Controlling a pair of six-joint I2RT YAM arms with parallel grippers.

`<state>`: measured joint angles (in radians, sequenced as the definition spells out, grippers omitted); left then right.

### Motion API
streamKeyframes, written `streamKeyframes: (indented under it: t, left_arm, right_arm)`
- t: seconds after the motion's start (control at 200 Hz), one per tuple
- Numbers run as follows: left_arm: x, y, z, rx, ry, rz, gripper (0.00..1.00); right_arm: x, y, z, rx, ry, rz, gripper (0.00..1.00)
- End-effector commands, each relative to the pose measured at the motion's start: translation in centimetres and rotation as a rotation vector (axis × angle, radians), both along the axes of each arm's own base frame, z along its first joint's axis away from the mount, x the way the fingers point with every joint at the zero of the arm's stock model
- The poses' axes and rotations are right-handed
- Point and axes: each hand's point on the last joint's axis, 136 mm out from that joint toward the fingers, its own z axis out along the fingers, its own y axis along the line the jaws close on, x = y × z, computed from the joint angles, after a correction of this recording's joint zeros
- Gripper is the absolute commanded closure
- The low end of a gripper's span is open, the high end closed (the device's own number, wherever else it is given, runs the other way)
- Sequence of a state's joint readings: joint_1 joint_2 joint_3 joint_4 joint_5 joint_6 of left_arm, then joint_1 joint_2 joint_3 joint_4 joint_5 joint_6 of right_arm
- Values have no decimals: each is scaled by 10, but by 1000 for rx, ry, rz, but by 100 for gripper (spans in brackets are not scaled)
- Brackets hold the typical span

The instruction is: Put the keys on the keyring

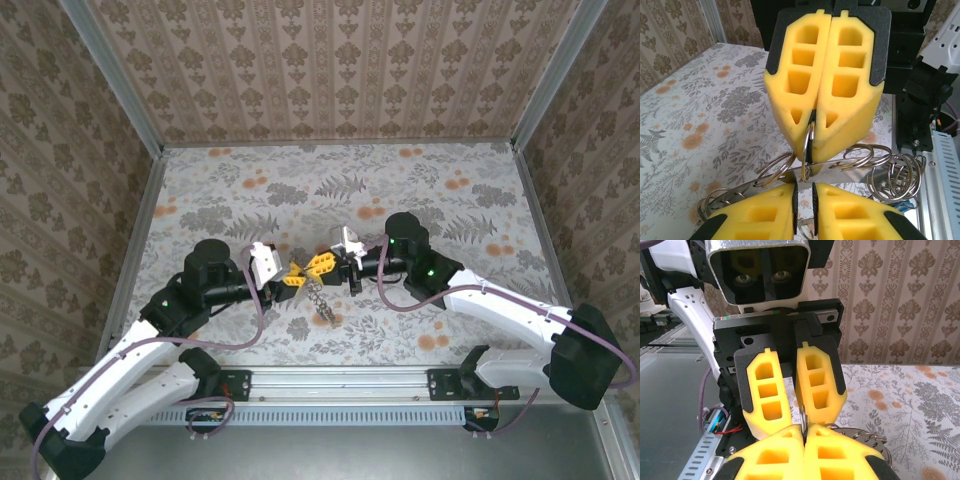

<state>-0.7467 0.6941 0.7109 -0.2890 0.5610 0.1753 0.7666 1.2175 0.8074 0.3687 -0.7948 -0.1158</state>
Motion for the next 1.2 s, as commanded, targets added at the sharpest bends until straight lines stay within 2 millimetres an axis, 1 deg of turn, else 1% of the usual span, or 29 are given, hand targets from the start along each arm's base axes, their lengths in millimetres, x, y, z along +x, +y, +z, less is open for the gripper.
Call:
streamKeyframes:
  t: [0.0,0.1,0.22,0.33,0.505,0.66,0.91,0.985,1.035,1.13,1.195]
  left_arm:
    - [-3,-3,21,-55,-27,-21,80]
    - [-3,-2,23,-60,-36,-15,73]
    - [-3,-1,24,-65,-47,-7,72]
    - [-4,0,27,-68,-59,-14,74]
    - [-5,-2,29,-67,-69,-28,81]
    - [-4,-6,27,-66,-51,-44,82]
    - [-3,-10,31,-89,-53,-53,84]
    - [-4,-10,32,-98,-60,-59,90]
    - [-4,-11,33,-101,-67,-65,100]
    - [-6,-11,33,-98,-78,-79,100]
    - [-6,-11,33,-92,-84,-82,100]
  right_arm:
    - [-6,0,10,38,-41,43,100]
    - [-7,-1,5,18,-51,38,100]
    - [-8,-3,0,-12,-68,35,100]
    - [-9,-4,2,-14,-79,37,100]
    - [-11,-4,5,-7,-82,49,100]
    - [-13,-3,10,10,-81,64,100]
    - [-15,-1,6,0,-84,78,100]
    - [-17,1,5,0,-83,84,100]
    - [-17,1,5,-1,-82,86,100]
    - [-17,1,1,-11,-85,84,100]
    - [-15,0,-7,-45,-101,68,100]
